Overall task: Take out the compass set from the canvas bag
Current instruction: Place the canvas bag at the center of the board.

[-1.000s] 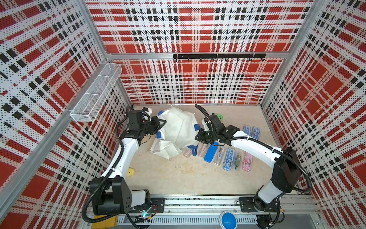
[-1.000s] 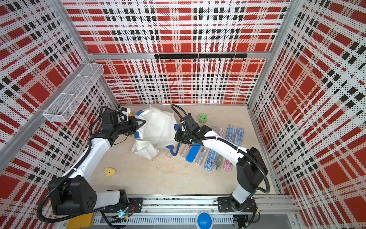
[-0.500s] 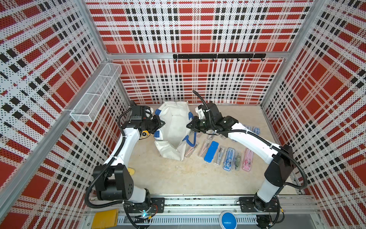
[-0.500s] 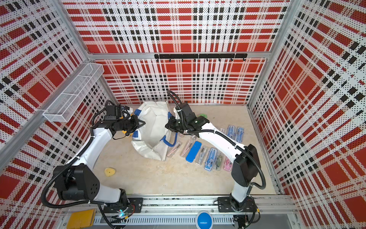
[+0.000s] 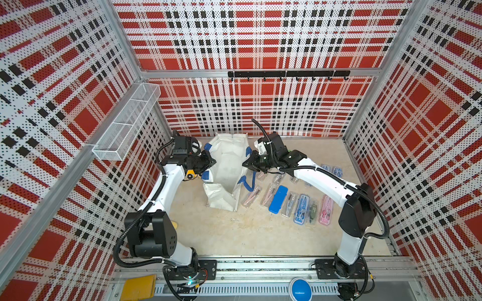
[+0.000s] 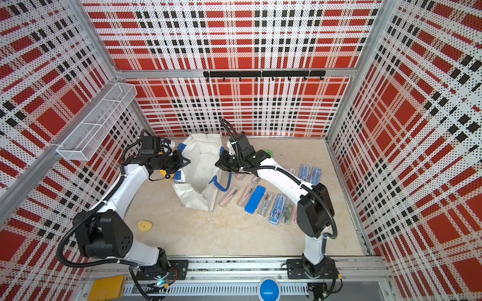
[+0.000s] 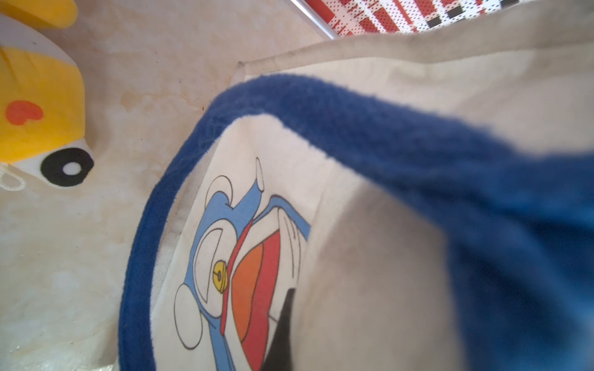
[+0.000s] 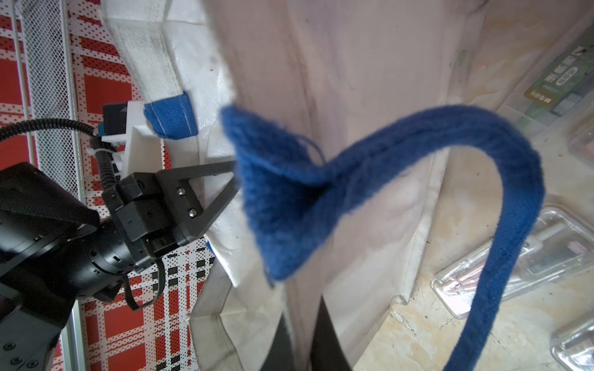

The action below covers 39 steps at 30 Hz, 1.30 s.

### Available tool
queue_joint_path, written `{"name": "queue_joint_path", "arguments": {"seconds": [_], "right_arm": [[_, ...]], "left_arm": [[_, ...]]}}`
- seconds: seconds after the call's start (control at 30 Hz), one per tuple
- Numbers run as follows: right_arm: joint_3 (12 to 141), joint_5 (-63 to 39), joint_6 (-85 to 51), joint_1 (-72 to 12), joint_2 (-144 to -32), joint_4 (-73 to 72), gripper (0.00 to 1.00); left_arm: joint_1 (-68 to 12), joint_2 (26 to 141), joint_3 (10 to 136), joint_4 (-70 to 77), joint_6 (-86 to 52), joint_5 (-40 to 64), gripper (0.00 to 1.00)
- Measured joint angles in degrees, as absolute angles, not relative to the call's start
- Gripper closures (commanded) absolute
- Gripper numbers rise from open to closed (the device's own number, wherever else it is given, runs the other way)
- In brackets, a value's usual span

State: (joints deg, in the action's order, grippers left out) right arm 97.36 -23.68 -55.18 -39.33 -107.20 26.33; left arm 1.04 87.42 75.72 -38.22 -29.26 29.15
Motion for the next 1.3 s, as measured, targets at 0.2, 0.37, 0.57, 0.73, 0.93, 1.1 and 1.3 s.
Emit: {"name": "queue_joint_path", "arguments": {"seconds": [0.2,0.37,0.57,0.73,0.93,1.1,1.3], "right_arm": [[100.8,-26.0,-55.4,-36.7,-112.2,26.7,0.93],[104.3,-26.7,-55.4,-36.0,-114.8,27.4,0.93],[109.2,-26.7,-55.0,-35.4,-116.4,29.0,0.72],[112.1,-25.9,-52.2,-34.8,-116.8,30.8,0.26],[110.3,-22.5,-47.8,-33.9,-115.1,34.2,0.07],[106.8,-18.1,-42.6,-33.1,-108.6,38.2,0.0],[105.6,-12.0,-35.2,-29.8,-97.8,42.7,0.0]], "left_arm": [[0.5,91.9,78.4,-38.6,-28.6,28.8,1.0],[0.0,95.1,81.5,-39.1,-27.9,28.6,1.0],[-0.7,98.0,85.5,-39.6,-27.1,28.0,0.76],[-1.4,98.4,87.6,-41.3,-26.5,24.9,0.0],[-1.5,94.8,85.6,-42.6,-26.3,20.4,0.0],[-2.1,85.5,81.6,-42.9,-25.6,15.2,0.0],[-3.0,74.0,75.4,-41.6,-25.1,9.1,0.0]]}}
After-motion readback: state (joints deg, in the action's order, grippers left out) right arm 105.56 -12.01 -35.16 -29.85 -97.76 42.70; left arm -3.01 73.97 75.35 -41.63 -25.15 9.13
